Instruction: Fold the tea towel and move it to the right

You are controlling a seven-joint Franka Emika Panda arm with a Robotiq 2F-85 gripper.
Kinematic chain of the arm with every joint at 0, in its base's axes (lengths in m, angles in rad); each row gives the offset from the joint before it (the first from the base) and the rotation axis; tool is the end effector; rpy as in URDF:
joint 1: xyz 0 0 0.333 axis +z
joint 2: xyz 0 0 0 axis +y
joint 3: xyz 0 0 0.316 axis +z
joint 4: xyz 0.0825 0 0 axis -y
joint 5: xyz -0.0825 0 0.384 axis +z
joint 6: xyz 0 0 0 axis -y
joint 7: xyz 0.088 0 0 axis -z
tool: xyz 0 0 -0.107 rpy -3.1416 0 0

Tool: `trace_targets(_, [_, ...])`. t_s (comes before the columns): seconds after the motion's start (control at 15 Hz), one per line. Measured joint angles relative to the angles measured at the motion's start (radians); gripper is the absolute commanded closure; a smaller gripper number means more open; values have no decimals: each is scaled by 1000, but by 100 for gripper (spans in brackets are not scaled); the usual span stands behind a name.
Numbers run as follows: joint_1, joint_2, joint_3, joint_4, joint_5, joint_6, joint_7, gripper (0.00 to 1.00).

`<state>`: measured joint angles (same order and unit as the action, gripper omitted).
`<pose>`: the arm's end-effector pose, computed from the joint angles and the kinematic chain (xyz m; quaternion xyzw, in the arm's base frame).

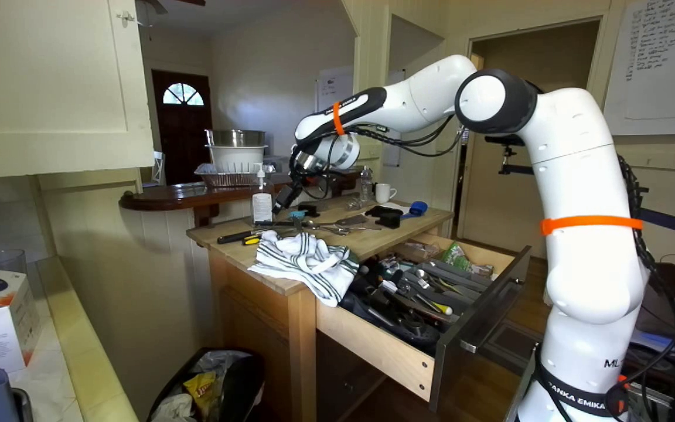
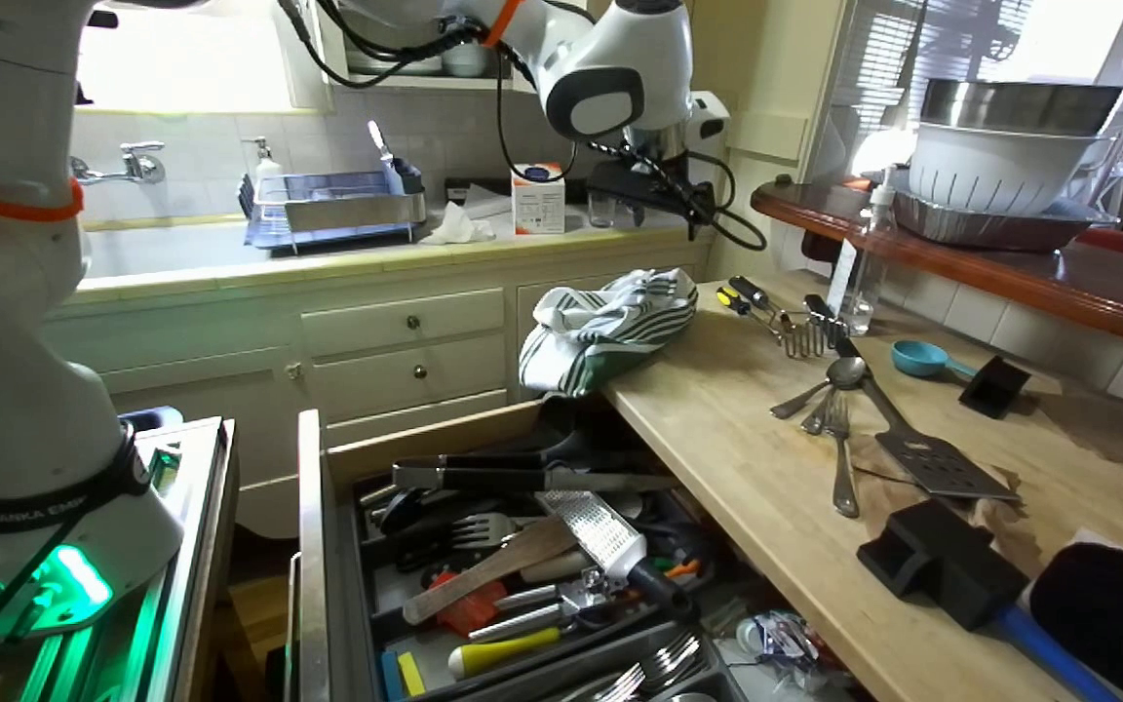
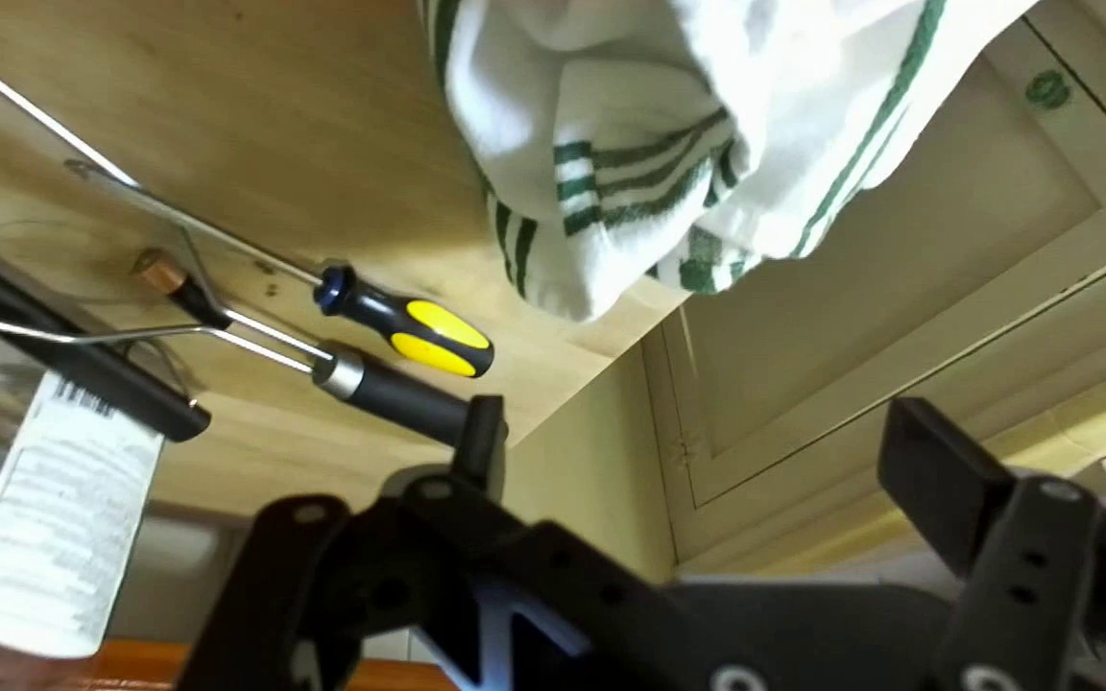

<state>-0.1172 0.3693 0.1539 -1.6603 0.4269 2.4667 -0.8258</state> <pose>0.6963 0.0115 0.4445 -0.9210 -0.2662 -0.2681 0.0948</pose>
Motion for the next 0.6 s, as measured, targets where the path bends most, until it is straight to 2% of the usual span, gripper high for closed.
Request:
trace_targets(0.4, [0, -46, -90, -106, -176, -15, 104, 0])
trace_targets(0.6, [-4, -44, -101, -138, -183, -66, 144, 0])
